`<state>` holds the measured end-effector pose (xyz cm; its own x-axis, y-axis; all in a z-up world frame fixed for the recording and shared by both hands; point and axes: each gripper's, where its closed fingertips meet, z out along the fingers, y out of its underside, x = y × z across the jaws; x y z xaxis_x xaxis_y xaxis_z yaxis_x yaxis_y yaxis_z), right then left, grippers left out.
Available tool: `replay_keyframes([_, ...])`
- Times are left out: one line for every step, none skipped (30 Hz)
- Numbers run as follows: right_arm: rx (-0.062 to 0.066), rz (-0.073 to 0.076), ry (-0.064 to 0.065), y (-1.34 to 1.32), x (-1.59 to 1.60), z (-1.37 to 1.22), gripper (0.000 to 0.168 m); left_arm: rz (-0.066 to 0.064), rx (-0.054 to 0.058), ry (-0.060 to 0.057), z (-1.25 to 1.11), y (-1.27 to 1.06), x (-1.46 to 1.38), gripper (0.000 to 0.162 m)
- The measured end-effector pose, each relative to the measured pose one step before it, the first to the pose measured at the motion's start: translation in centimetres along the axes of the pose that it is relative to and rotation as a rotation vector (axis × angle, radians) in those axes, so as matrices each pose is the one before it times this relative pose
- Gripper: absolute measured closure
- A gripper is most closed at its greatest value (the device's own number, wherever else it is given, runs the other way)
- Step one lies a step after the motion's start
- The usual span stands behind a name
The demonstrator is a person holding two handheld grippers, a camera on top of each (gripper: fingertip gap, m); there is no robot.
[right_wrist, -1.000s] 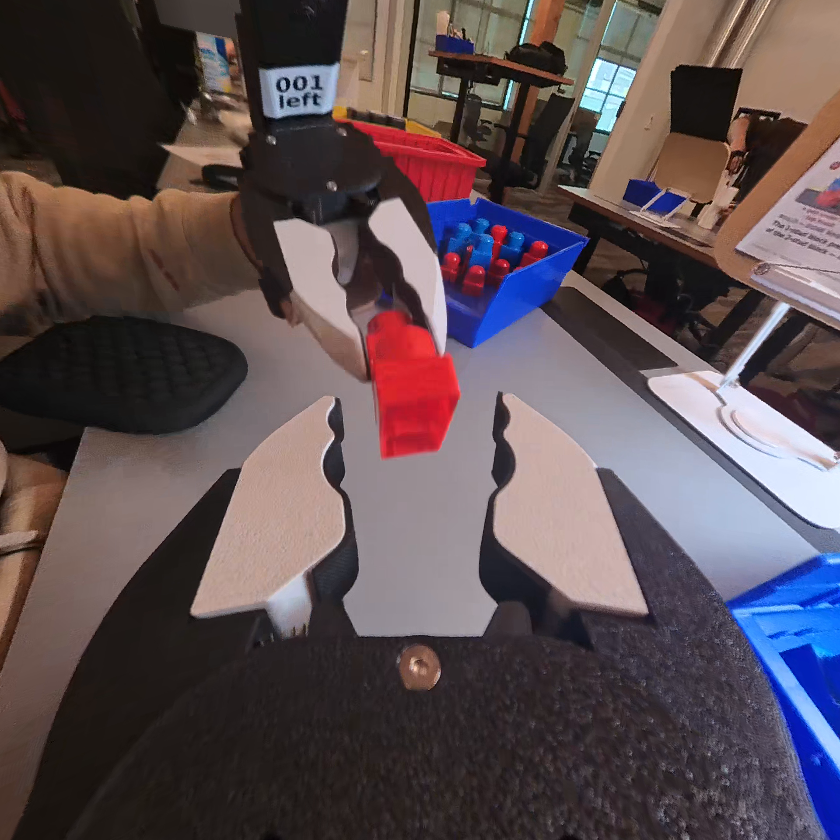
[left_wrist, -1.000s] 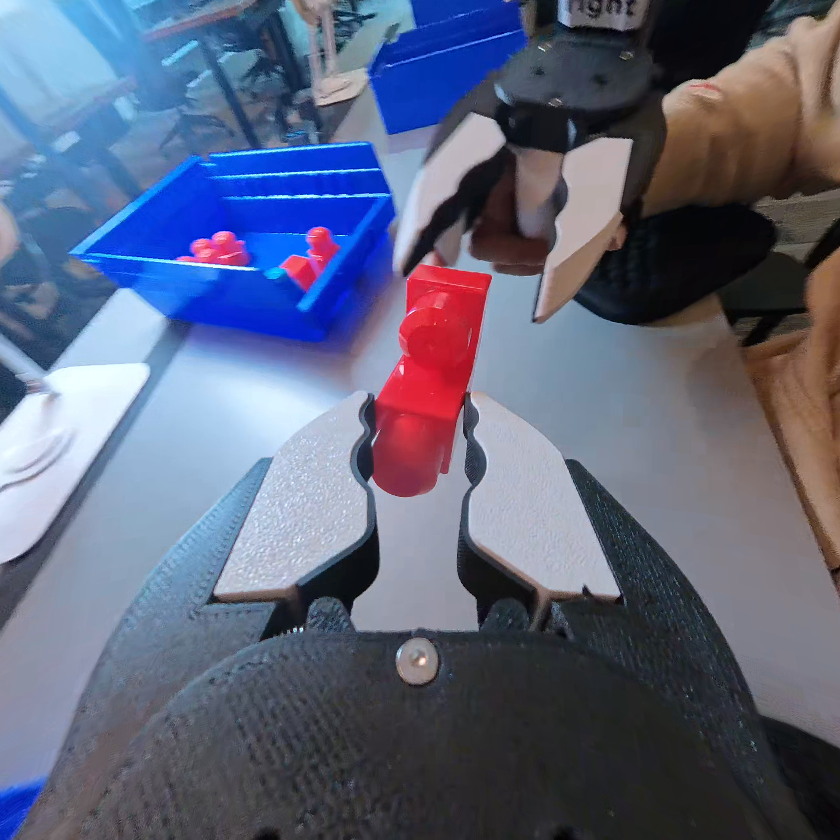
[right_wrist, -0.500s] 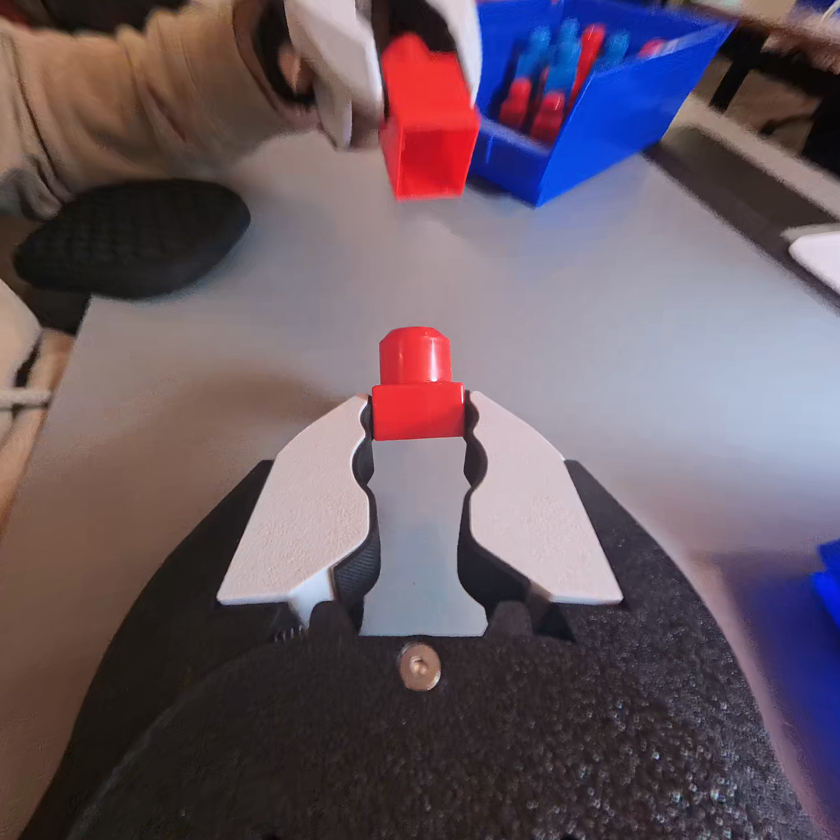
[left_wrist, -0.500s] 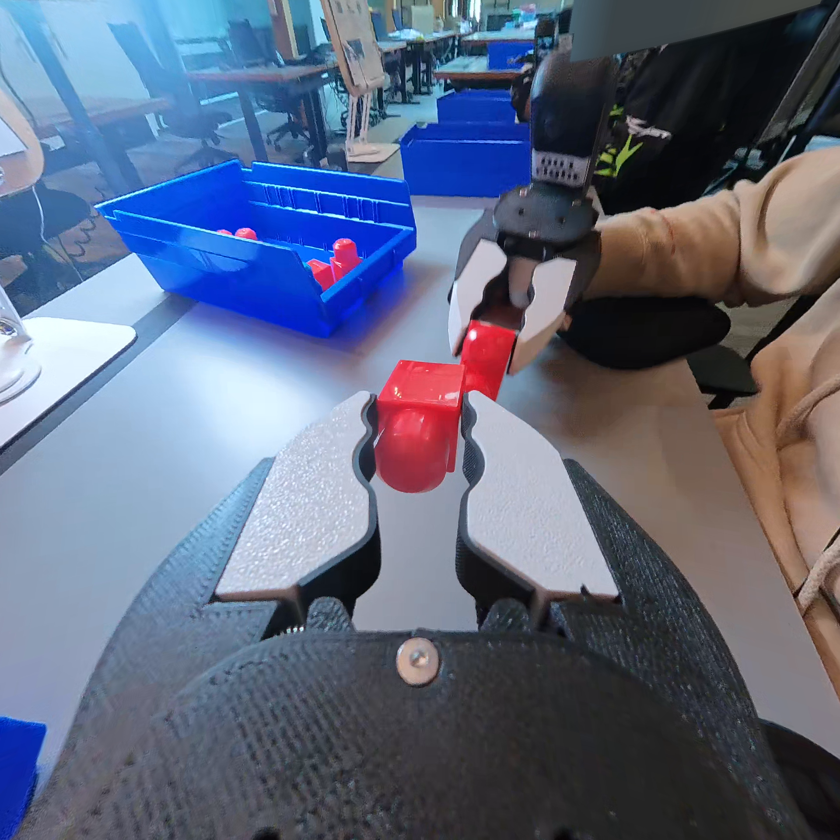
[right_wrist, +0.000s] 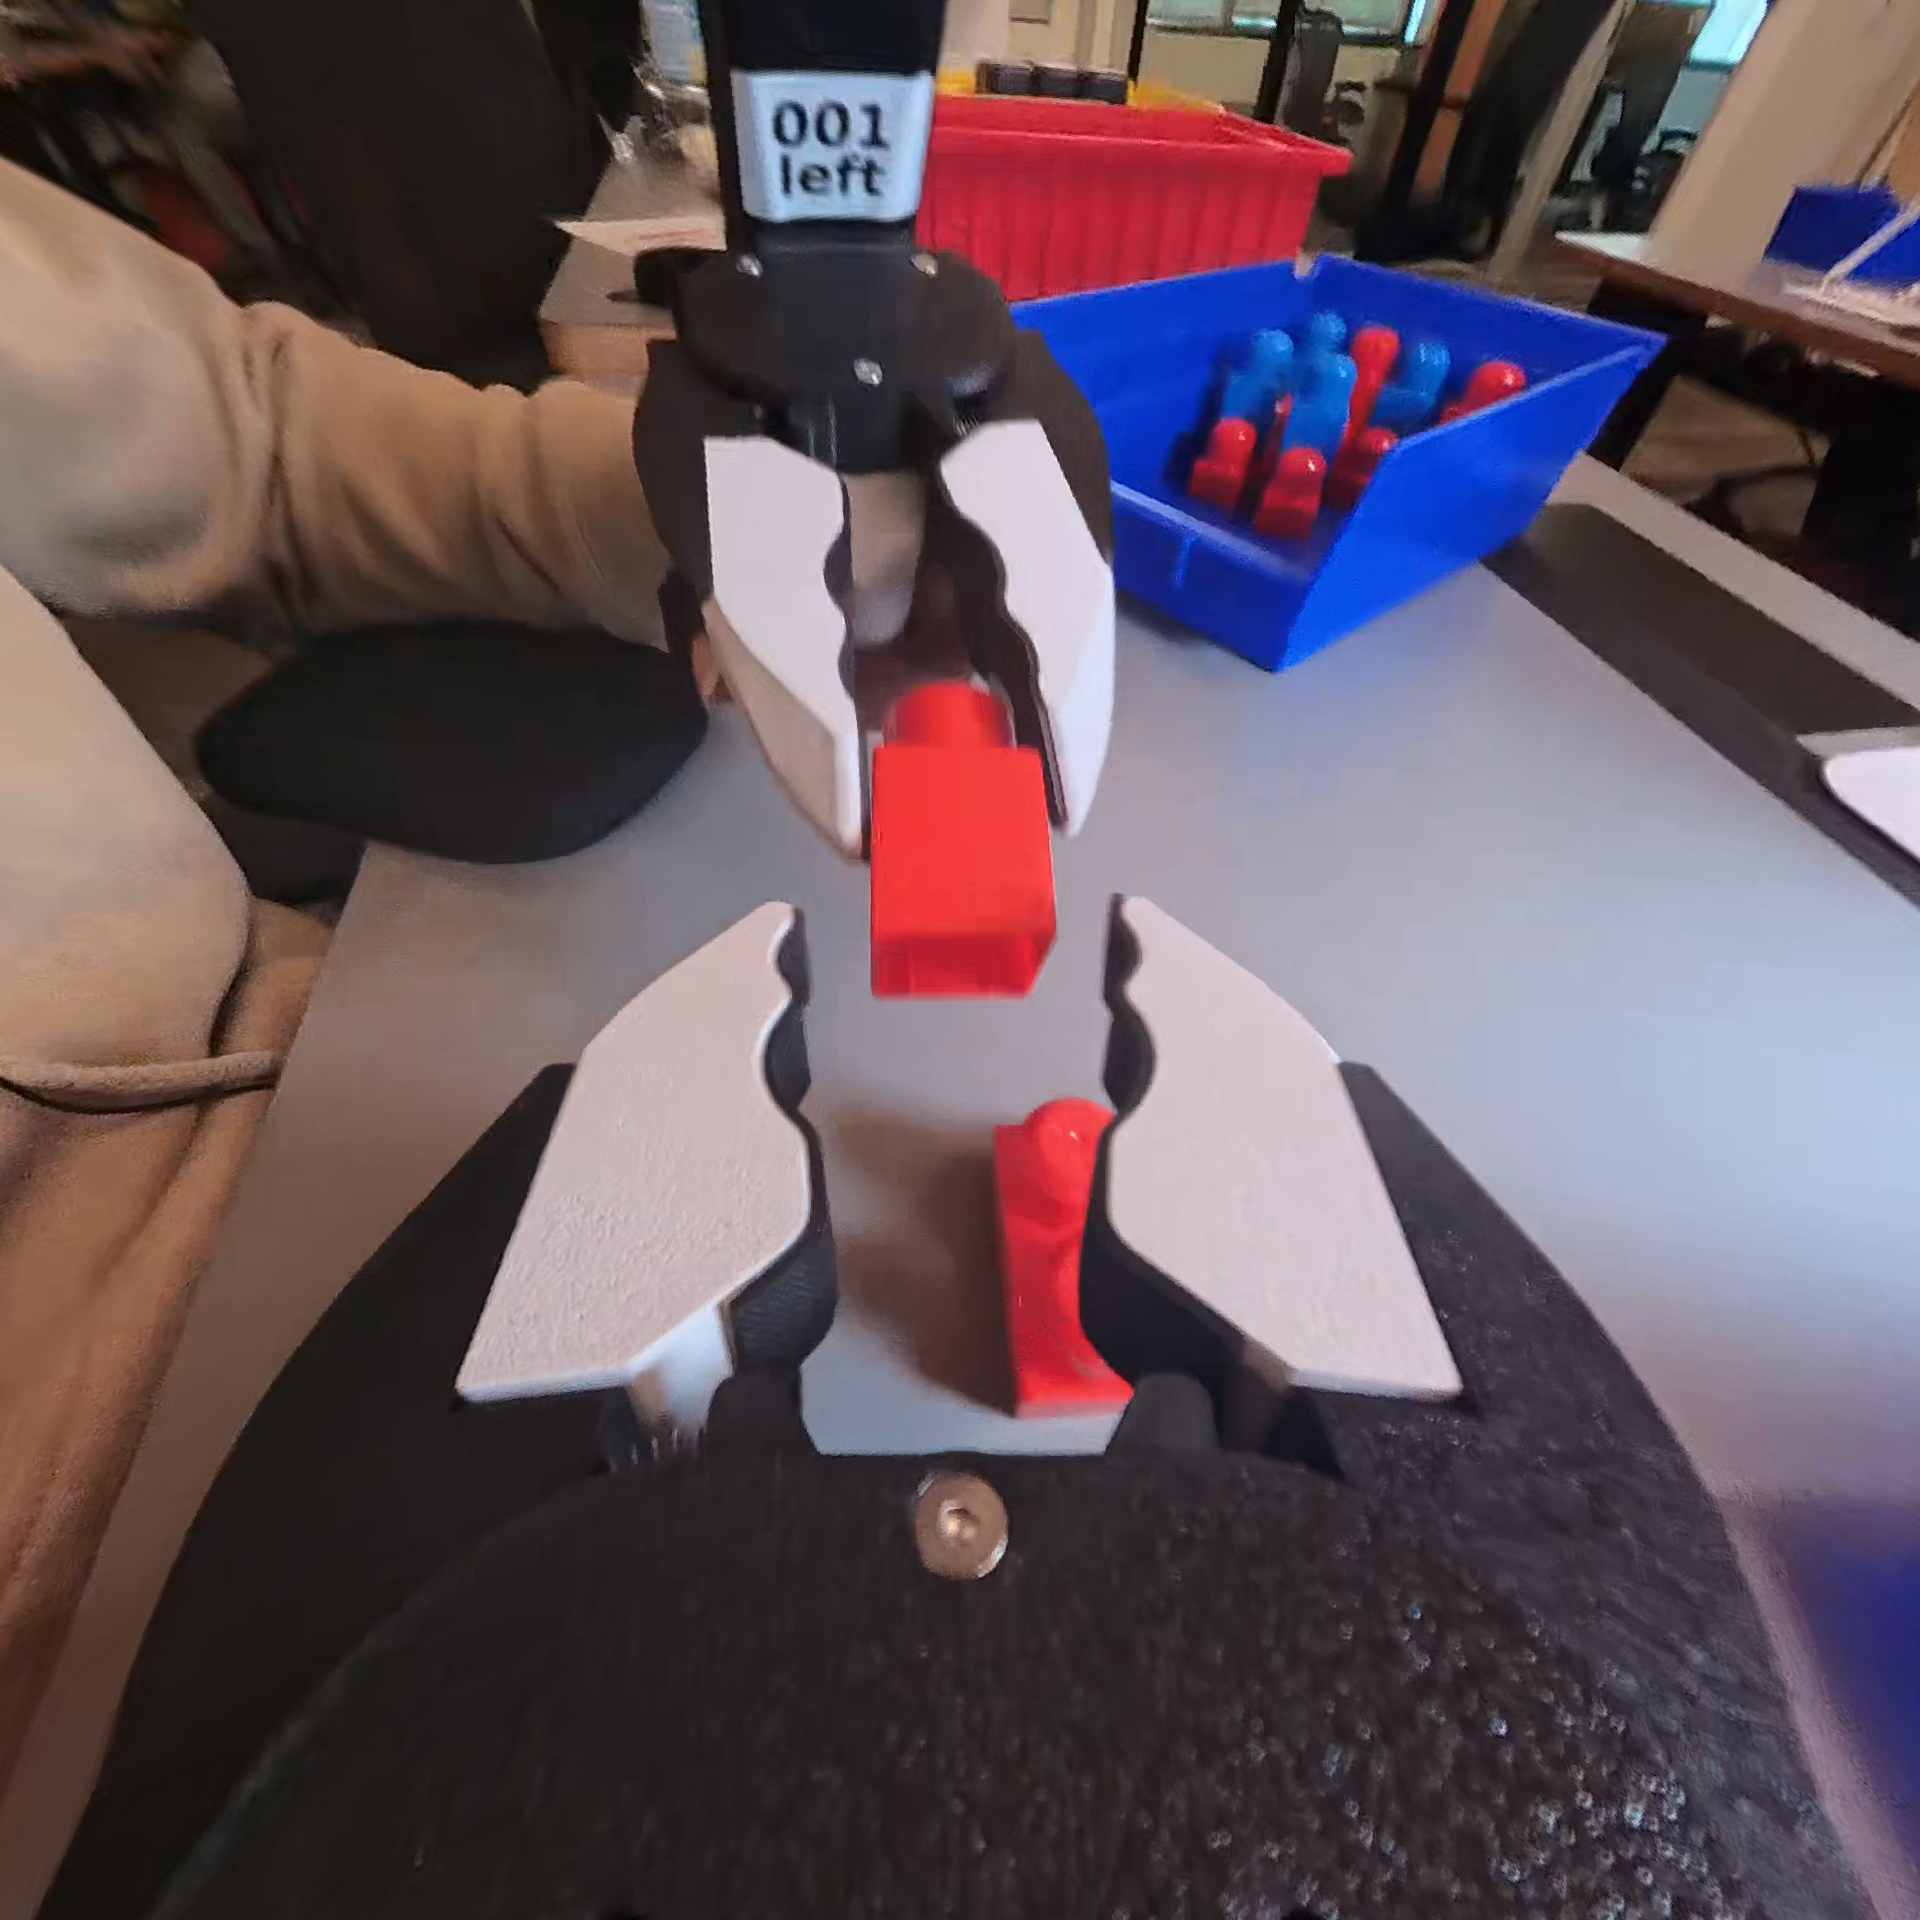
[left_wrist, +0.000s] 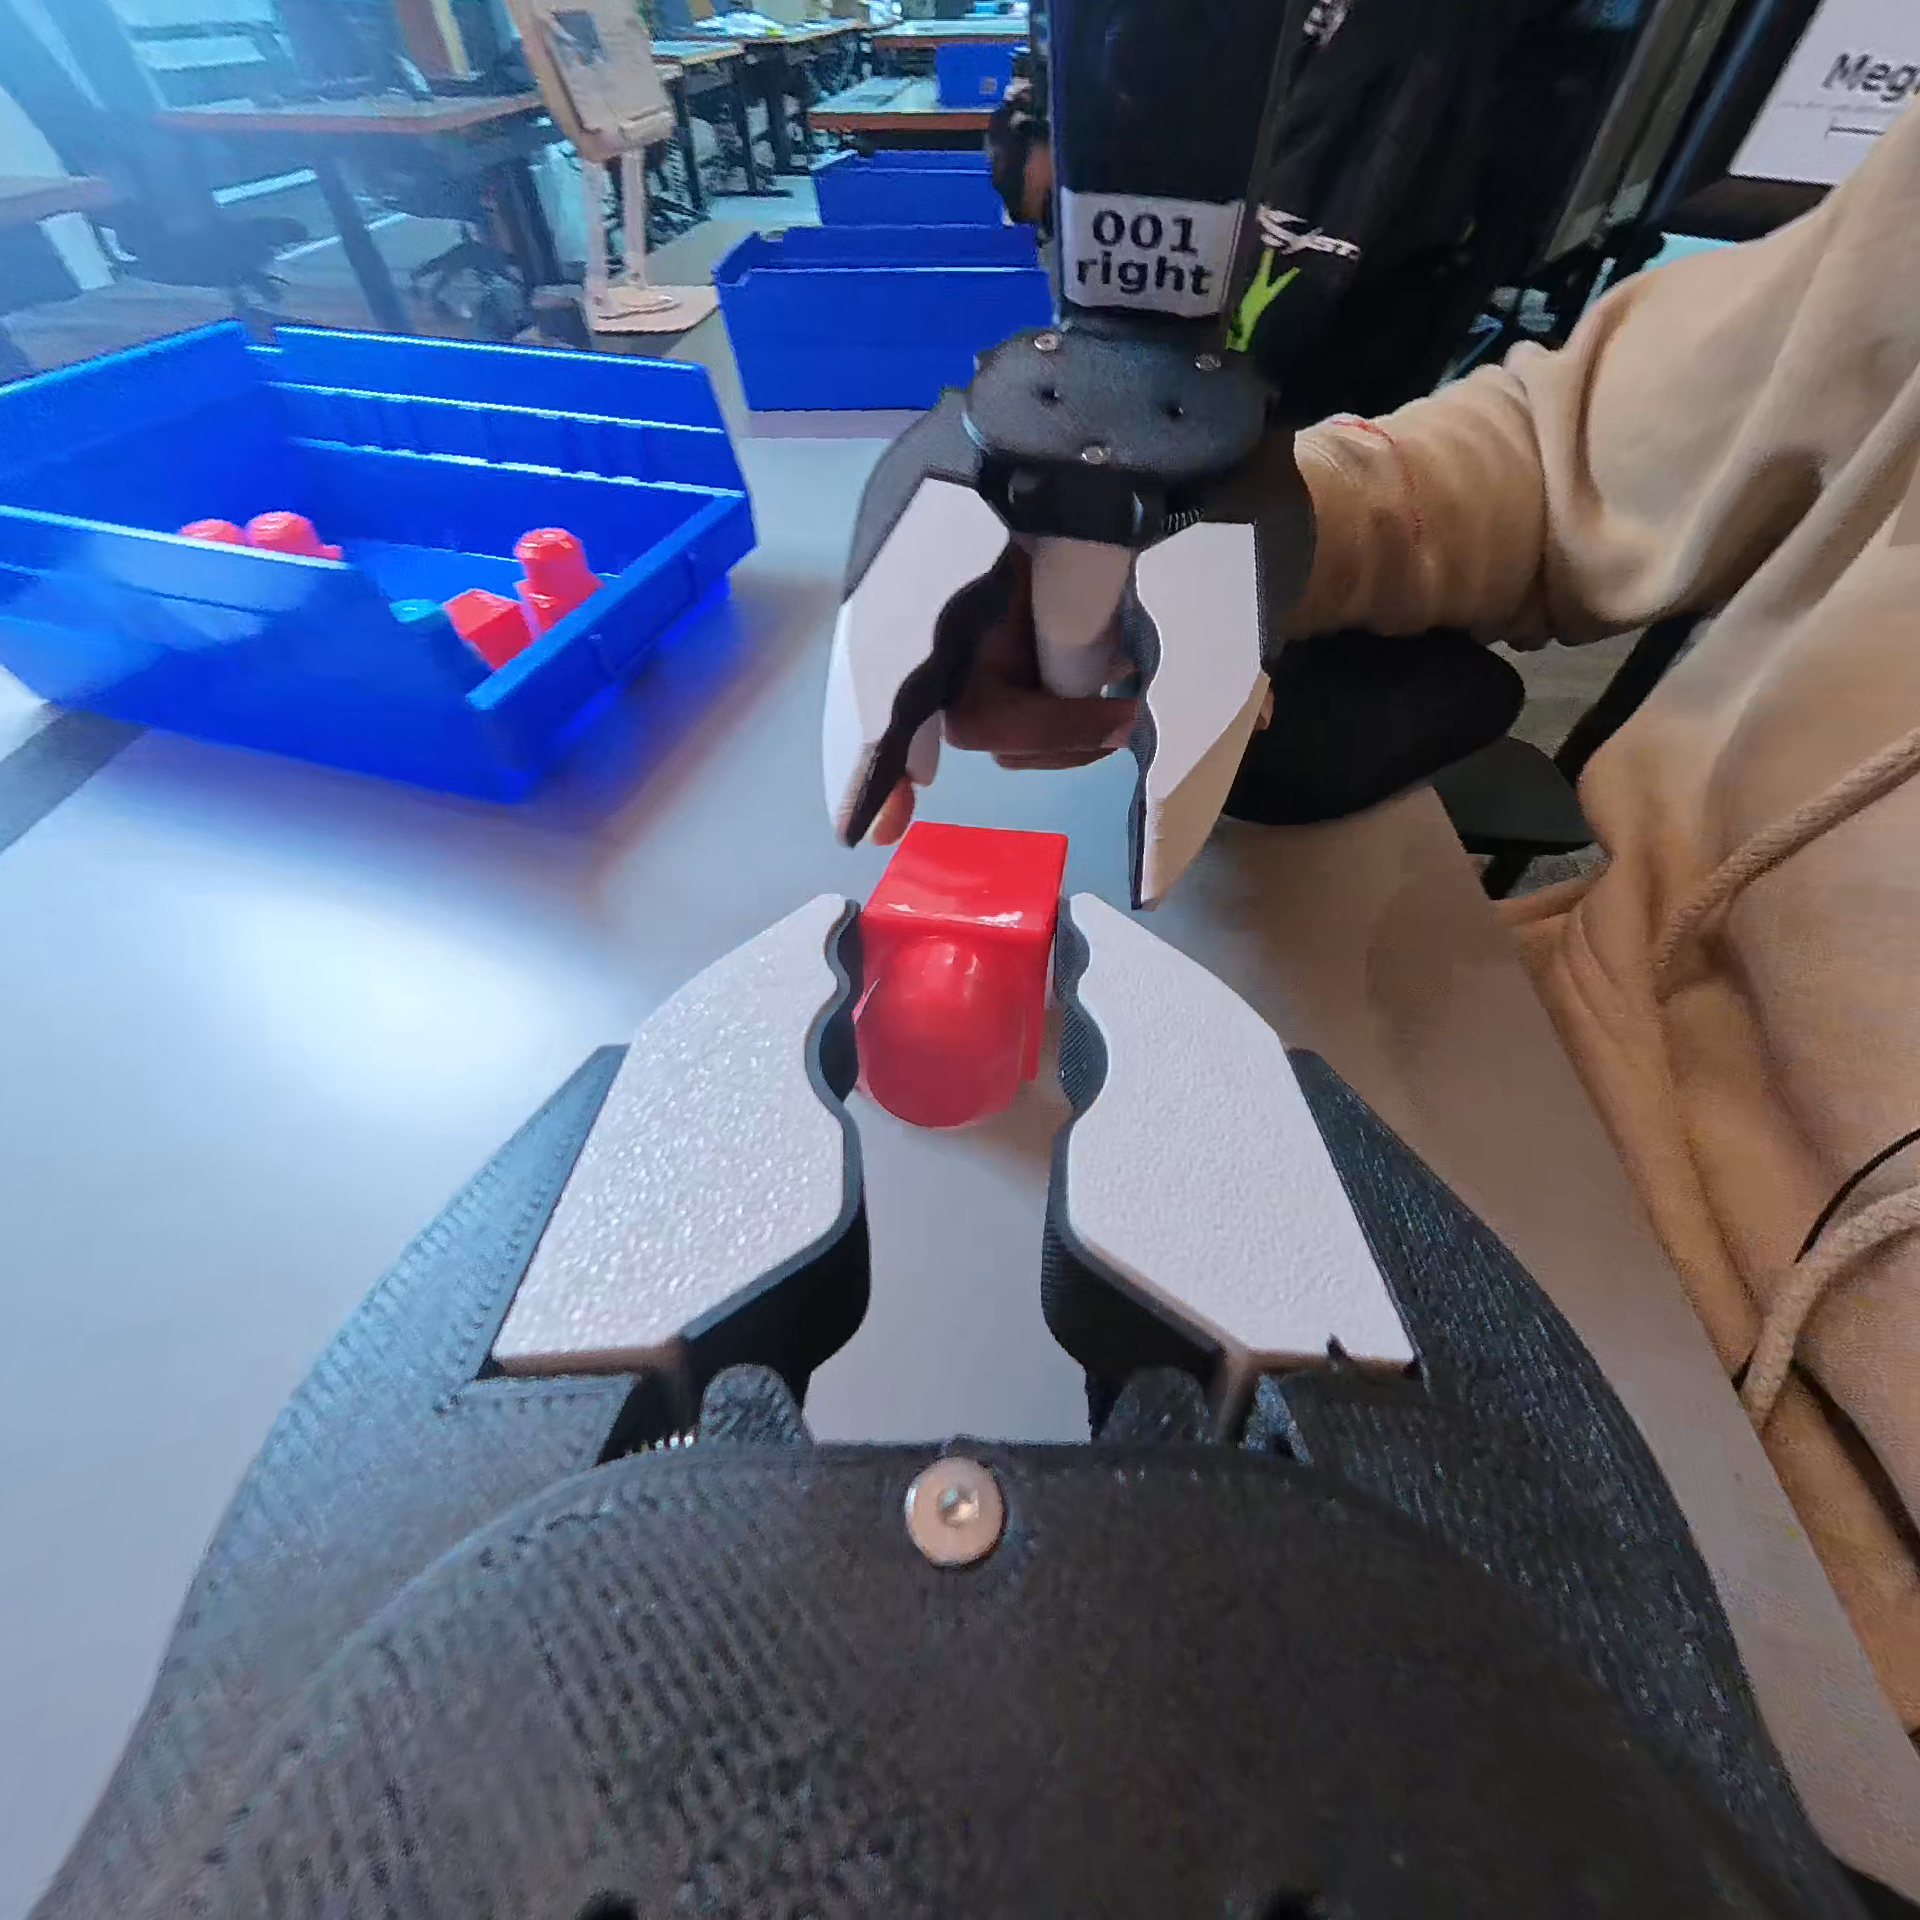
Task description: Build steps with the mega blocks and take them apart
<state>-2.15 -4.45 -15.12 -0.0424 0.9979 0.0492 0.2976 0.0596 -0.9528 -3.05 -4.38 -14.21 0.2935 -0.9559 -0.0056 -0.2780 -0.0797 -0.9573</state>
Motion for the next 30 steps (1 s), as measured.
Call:
replay_keyframes([-0.0042, -0.0217, -0.0049, -0.067, -0.407, 0.174, 0.132, 0.0103, -0.0073, 0.0136, 0.604, 0.124, 0.535, 0.127])
replay_keyframes([-0.0273, -0.0335, -0.0027, 0.322, -0.222, 0.048, 0.133, 0.0152, -0.0022, 0.0154, 0.447, 0.058, 0.499, 0.127])
replay_keyframes([-0.0159, -0.0318, 0.0063, 0.209, 0.077, -0.149, 0.133, 0.0176, 0.0048, -0.0053, 0.171, -0.009, 0.077, 0.127])
replay_keyframes([0.0066, -0.0098, 0.0117, -0.136, 0.332, -0.332, 0.133, 0.0087, 0.0132, -0.0145, -0.035, -0.084, -0.205, 0.127])
replay_keyframes([0.0133, 0.008, 0.0189, -0.283, 0.647, -0.477, 0.133, -0.0114, 0.0281, -0.0136, -0.232, -0.3, -0.389, 0.126])
replay_keyframes([0.0155, 0.0067, 0.04, -0.348, 1.127, -0.613, 0.133, -0.0281, 0.0249, -0.0155, -0.358, -0.317, -0.553, 0.123])
replay_keyframes([0.0109, 0.0, 0.0685, -0.275, 1.764, -0.734, 0.133, -0.03, 0.0134, -0.0222, -0.368, -0.206, -0.697, 0.121])
replay_keyframes([0.0014, -0.0014, 0.0927, -0.127, 2.395, -0.757, 0.133, -0.0179, 0.0123, -0.0181, -0.333, -0.171, -0.55, 0.122])
replay_keyframes([-0.0063, 0.0029, 0.1023, 0.041, 2.842, -0.685, 0.133, -0.0075, 0.0113, -0.0129, -0.24, -0.146, -0.361, 0.123])
replay_keyframes([-0.0207, 0.0091, 0.1076, 0.292, 3.204, -0.493, 0.133, -0.0015, 0.0023, -0.0075, -0.083, 0.008, -0.203, 0.123])
replay_keyframes([-0.0431, 0.0062, 0.1117, 0.65, 3.448, -0.234, 0.133, 0.0021, -0.0078, 0.0001, 0.061, 0.17, -0.028, 0.123])
replay_keyframes([-0.0596, -0.0062, 0.1197, 0.918, 3.633, 0.043, 0.133, 0.0028, -0.0153, 0.0045, 0.194, 0.322, 0.102, 0.123])
replay_keyframes([-0.0729, -0.0138, 0.1234, 1.137, 3.618, 0.287, 0.133, 0.0043, -0.0222, 0.0044, 0.285, 0.468, 0.156, 0.124])
replay_keyframes([-0.0916, -0.0118, 0.0977, 1.423, 3.062, 0.561, 0.133, 0.0084, -0.0298, 0.0041, 0.328, 0.616, 0.194, 0.123])
replay_keyframes([-0.1033, -0.0007, 0.0713, 1.574, 2.37, 0.698, 0.133, 0.0125, -0.0294, 0.0024, 0.345, 0.674, 0.209, 0.123])
replay_keyframes([-0.1066, 0.0044, 0.0547, 1.613, 1.779, 0.693, 0.133, 0.0123, -0.027, -0.0007, 0.351, 0.681, 0.16, 0.123])
replay_keyframes([-0.1113, -0.0087, 0.0344, 1.706, 1.102, 0.626, 0.133, 0.0074, -0.0298, 0.0035, 0.335, 0.691, 0.169, 0.123])
replay_keyframes([-0.0956, -0.0249, 0.0305, 1.548, 0.681, 0.488, 0.133, 0.0048, -0.0301, 0.0079, 0.325, 0.654, 0.178, 0.122])
replay_keyframes([-0.0683, -0.0347, 0.0245, 1.245, 0.277, 0.341, 0.133, 0.0046, -0.0266, 0.0052, 0.289, 0.556, 0.111, 0.121])
replay_keyframes([-0.0601, -0.0346, -0.0044, 1.154, -0.34, 0.255, 0.133, 0.0045, -0.0239, 0.0047, 0.254, 0.492, 0.063, 0.12])
replay_keyframes([-0.048, -0.0223, -0.0261, 0.954, -0.727, 0.206, 0.133, 0.0023, -0.0206, 0.0032, 0.228, 0.411, 0.012, 0.119])
replay_keyframes([-0.0234, -0.0064, -0.0268, 0.592, -0.713, 0.111, 0.131, -0.0004, -0.0131, 0.0027, 0.212, 0.322, -0.011, 0.118])
replay_keyframes([0.001, 0.0051, -0.0133, 0.205, -0.452, -0.062, 0.127, -0.0057, -0.0083, 0.0067, 0.196, 0.249, 0.053, 0.117])
replay_keyframes([0.0193, 0.009, -0.0034, -0.083, -0.204, -0.309, 0.123, -0.0098, -0.0079, 0.0074, 0.178, 0.208, 0.066, 0.116])
replay_keyframes([0.0281, 0.0075, -0.0097, -0.272, -0.206, -0.523, 0.116, -0.0075, -0.0104, 0.0038, 0.144, 0.211, 0.04, 0.115])
replay_keyframes([0.0376, 0.0087, -0.0177, -0.488, -0.321, -0.693, 0.114, -0.0007, -0.0119, -0.0016, 0.12, 0.202, -0.016, 0.114])
replay_keyframes([0.0515, 0.0056, -0.0356, -0.787, -0.678, -0.805, 0.113, 0.0043, -0.012, -0.0067, 0.093, 0.193, -0.061, 0.113])
replay_keyframes([0.0638, -0.0073, -0.0789, -1.082, -1.539, -0.911, 0.112, 0.0048, -0.0112, -0.006, 0.081, 0.167, -0.058, 0.113])
replay_keyframes([0.07, -0.0262, -0.1253, -1.267, -2.573, -0.901, 0.112, 0.0009, -0.009, -0.0033, 0.092, 0.152, -0.051, 0.113])
replay_keyframes([0.0666, -0.053, -0.1611, -1.253, -3.479, -0.729, 0.112, -0.0021, -0.0066, -0.001, 0.11, 0.121, -0.03, 0.113])
